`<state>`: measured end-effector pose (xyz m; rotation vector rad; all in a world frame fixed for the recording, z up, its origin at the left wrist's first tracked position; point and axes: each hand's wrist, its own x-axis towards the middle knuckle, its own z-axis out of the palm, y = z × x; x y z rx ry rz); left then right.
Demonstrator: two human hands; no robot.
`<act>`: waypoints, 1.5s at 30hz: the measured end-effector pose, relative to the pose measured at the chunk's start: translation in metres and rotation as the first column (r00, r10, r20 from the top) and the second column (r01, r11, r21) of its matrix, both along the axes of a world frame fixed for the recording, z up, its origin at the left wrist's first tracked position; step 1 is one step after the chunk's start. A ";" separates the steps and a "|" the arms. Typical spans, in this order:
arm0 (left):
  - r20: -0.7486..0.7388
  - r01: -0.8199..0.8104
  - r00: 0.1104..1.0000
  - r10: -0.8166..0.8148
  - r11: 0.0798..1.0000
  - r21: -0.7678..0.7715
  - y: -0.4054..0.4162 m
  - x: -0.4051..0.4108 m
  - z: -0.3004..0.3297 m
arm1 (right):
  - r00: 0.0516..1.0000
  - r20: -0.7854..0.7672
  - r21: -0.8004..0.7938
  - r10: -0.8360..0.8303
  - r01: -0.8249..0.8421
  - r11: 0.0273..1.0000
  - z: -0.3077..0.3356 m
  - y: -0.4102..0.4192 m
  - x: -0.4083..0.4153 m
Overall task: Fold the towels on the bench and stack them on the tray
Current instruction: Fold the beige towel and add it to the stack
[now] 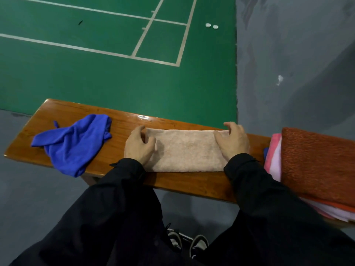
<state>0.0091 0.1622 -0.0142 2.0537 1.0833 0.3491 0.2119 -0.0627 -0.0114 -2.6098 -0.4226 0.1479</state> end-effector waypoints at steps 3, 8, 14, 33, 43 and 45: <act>0.114 -0.036 0.993 0.028 0.996 0.077 -0.005 -0.010 0.002 | 0.989 0.144 0.074 0.045 -0.056 0.996 0.003 -0.002 -0.012; -0.195 0.423 0.904 -0.382 0.722 0.547 -0.049 -0.002 -0.009 | 0.828 0.205 -0.272 0.523 -0.465 0.843 -0.009 0.005 -0.043; -0.570 0.622 0.742 -0.353 0.680 0.389 -0.068 0.004 -0.038 | 0.801 0.020 -0.469 0.598 -0.521 0.713 -0.032 -0.004 -0.049; -0.138 -0.212 0.967 0.213 0.977 0.020 -0.093 -0.089 -0.003 | 0.856 0.030 -0.171 0.515 -0.504 0.847 -0.021 -0.056 -0.111; -0.184 -0.457 0.709 0.680 0.244 -0.855 -0.081 -0.086 -0.005 | 0.887 0.057 0.040 0.459 -0.461 0.887 -0.012 -0.075 -0.119; -0.141 -0.438 0.742 0.656 0.313 -0.843 -0.082 -0.089 -0.001 | 0.891 0.051 0.063 0.452 -0.454 0.889 -0.013 -0.078 -0.119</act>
